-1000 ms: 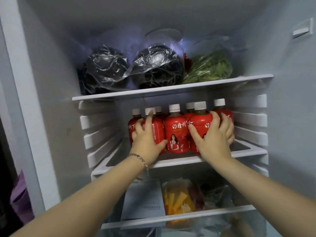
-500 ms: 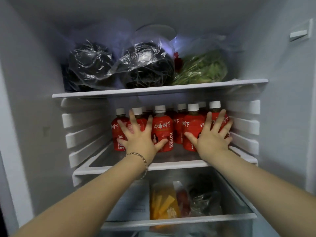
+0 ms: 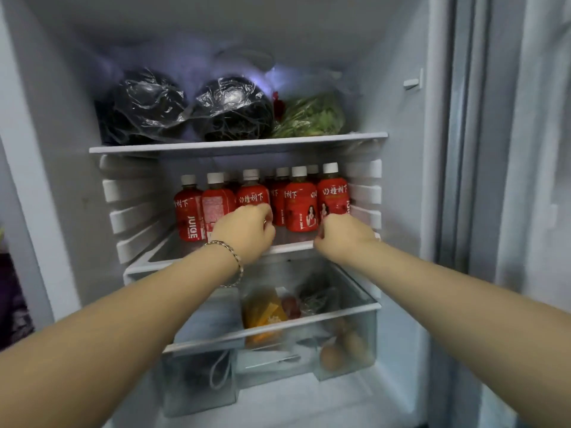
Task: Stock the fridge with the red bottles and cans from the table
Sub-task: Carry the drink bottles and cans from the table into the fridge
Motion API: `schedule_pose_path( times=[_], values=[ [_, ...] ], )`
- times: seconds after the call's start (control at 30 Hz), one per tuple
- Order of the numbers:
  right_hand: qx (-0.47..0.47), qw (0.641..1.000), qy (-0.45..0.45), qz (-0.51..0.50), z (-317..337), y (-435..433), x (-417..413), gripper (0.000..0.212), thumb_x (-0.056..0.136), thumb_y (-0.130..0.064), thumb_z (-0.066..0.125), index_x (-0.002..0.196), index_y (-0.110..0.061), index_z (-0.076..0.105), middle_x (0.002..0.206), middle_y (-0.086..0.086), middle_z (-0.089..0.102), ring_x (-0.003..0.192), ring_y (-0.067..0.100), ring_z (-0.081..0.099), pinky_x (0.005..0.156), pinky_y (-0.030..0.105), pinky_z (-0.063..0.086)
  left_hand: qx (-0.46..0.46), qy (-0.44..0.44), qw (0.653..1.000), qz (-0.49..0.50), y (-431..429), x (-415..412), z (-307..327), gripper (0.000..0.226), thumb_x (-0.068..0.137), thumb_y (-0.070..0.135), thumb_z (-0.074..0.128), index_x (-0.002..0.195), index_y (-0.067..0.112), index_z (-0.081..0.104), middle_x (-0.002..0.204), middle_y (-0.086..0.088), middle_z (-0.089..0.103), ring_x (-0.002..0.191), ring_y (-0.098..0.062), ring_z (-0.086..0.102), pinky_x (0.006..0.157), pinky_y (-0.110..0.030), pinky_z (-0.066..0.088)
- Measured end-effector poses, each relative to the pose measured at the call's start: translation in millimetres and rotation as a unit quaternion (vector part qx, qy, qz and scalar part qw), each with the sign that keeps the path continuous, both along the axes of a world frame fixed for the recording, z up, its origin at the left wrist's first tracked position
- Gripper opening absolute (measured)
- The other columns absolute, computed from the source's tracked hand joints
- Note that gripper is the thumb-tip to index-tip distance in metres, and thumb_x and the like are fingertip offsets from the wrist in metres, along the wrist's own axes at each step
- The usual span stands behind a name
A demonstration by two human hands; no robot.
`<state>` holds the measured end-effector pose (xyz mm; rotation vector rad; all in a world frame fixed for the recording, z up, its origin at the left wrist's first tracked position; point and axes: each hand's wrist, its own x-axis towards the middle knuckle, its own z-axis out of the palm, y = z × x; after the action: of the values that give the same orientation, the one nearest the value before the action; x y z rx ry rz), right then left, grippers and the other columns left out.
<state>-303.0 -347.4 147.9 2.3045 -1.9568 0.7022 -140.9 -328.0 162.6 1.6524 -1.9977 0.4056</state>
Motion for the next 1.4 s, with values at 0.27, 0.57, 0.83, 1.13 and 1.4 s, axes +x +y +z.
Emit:
schedule_pose_path(
  times=[0.27, 0.57, 0.83, 1.13, 1.4],
  values=[
    [0.150, 0.986, -0.038, -0.064, -47, 132, -39, 0.023, 0.089, -0.023, 0.050, 0.094, -0.007, 0.066, 0.080, 0.006, 0.068, 0.065, 0.021, 0.065, 0.071, 0.031, 0.054, 0.242, -0.091, 0.958, -0.127, 68, -54, -52, 0.027, 0.088, 0.024, 0.050, 0.063, 0.013, 0.054, 0.064, -0.002, 0.056, 0.075, -0.025, 0.059, 0.072, -0.031, 0.049],
    [0.148, 0.947, -0.024, -0.285, -117, 349, -164, 0.019, 0.086, -0.028, 0.053, 0.094, -0.021, 0.069, 0.099, 0.008, 0.067, 0.097, 0.029, 0.062, 0.075, 0.029, 0.045, 0.223, -0.125, 0.892, -0.373, 222, -220, -120, 0.015, 0.088, 0.026, 0.049, 0.080, 0.016, 0.056, 0.095, -0.011, 0.060, 0.093, -0.028, 0.057, 0.078, -0.031, 0.045],
    [0.215, 0.842, -0.060, -0.491, -169, 594, -286, 0.027, 0.090, -0.030, 0.051, 0.106, -0.014, 0.066, 0.110, 0.010, 0.064, 0.100, 0.029, 0.059, 0.075, 0.032, 0.047, 0.225, -0.219, 0.767, -0.559, 434, -393, -158, 0.029, 0.093, 0.032, 0.045, 0.107, 0.012, 0.060, 0.116, -0.011, 0.060, 0.107, -0.028, 0.057, 0.085, -0.033, 0.045],
    [0.236, 0.685, -0.120, -0.679, -195, 912, -402, 0.029, 0.091, -0.030, 0.049, 0.111, -0.014, 0.064, 0.115, 0.011, 0.062, 0.104, 0.029, 0.059, 0.084, 0.036, 0.049, 0.216, -0.258, 0.637, -0.694, 722, -570, -192, 0.025, 0.092, 0.027, 0.044, 0.102, 0.012, 0.061, 0.108, -0.008, 0.062, 0.098, -0.027, 0.058, 0.072, -0.029, 0.041],
    [0.200, 0.567, -0.192, -0.776, -218, 1121, -462, 0.029, 0.093, -0.027, 0.047, 0.113, -0.015, 0.062, 0.112, 0.006, 0.063, 0.100, 0.025, 0.061, 0.089, 0.039, 0.052, 0.214, -0.279, 0.521, -0.777, 928, -684, -220, 0.025, 0.092, 0.026, 0.044, 0.106, 0.013, 0.060, 0.110, -0.007, 0.060, 0.100, -0.025, 0.057, 0.075, -0.029, 0.042]
  ],
)
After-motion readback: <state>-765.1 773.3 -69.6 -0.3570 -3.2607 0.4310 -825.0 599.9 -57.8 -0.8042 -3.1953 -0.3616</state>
